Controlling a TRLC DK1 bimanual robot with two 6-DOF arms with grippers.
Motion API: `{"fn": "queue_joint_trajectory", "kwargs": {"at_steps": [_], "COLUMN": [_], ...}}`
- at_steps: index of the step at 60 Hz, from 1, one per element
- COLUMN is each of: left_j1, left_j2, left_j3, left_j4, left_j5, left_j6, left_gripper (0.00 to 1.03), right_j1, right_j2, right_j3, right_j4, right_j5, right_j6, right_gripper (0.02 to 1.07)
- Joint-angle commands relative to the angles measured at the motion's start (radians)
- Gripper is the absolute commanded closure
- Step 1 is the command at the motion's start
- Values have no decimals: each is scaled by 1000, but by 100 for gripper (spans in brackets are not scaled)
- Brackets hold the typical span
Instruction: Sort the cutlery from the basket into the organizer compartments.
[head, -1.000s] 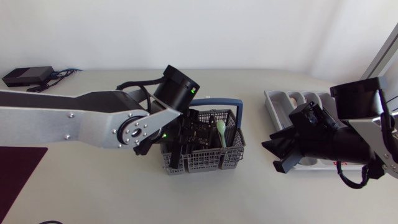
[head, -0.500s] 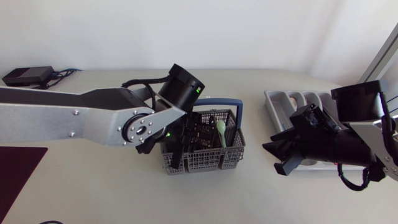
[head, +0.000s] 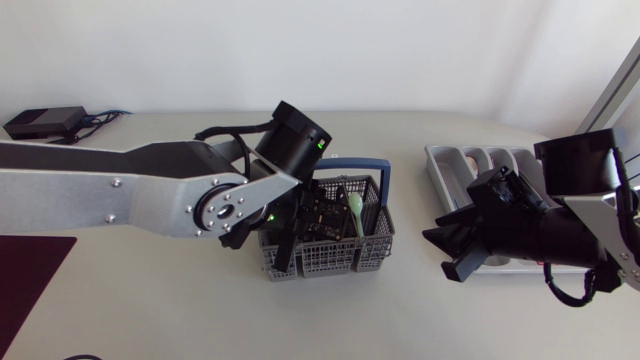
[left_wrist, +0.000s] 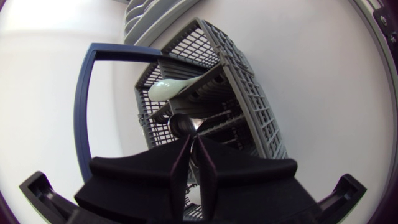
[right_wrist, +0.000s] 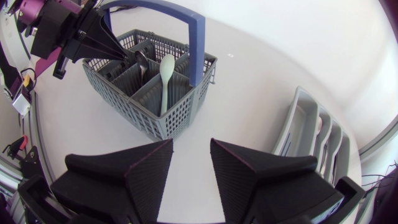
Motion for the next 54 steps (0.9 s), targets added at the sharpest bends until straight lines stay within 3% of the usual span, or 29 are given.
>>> {"fn": "queue_joint_trajectory", "kwargs": {"at_steps": [1,30,54], "left_j1": [-14,-19,-63], "left_j2": [-16,-116,-251], "left_j3": [-11,-20,100], "left_j4": [-13,-35,-173], "left_j5": [-3,-18,-20], "left_j6": [18,15,-95], "left_gripper": [97,100,100], "right_j1": [-4,3,39], "right_j2": [-12,-48,-117], "right_j3": [-20,-37,-12], "right_j4": [-1,-12,-33], "right_j5": [-9,-9,-6], "right_j6": [-24,-23,11], "right_gripper": [60,60,60]}}
